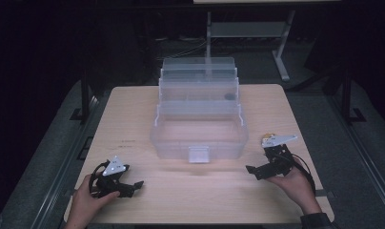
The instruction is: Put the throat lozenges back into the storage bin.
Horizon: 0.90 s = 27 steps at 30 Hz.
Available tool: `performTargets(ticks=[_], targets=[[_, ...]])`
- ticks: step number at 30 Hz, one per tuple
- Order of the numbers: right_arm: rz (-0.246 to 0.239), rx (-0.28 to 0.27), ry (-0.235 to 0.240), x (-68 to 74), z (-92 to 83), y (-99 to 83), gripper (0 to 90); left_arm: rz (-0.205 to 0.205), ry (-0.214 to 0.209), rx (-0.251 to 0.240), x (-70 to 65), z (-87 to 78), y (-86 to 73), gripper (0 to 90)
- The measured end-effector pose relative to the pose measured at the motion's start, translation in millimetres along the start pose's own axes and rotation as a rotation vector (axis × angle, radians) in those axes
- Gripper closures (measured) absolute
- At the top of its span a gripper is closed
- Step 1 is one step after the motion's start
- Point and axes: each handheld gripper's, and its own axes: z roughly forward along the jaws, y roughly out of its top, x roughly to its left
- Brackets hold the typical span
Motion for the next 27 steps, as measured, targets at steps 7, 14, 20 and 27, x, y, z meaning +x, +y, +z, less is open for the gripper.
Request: performTargets(ticks=[7,14,20,27], targets=[[-0.001,-0.002,-0.01,-5.0,-2.4,6.7,0.0,0.0,0.0,0.0,0.0,0.0,0.0,11.9],[-0.002,0.012,-0.012,-11.8,-4.3,12.1,0.0,-0.001,0.0,0.002,-0.1,-0.2,0.1,11.9],[-0.001,0.018,-0.018,-18.6,-3.8,16.5,0.0,-0.001,0.0,0.002,-0.1,-0.1,0.1,11.9],[0.006,0.036,-0.036,-27.0,-1.6,20.8,0.0,-0.001,0.0,0.002,-0.1,-0.1,0.1,11.9]])
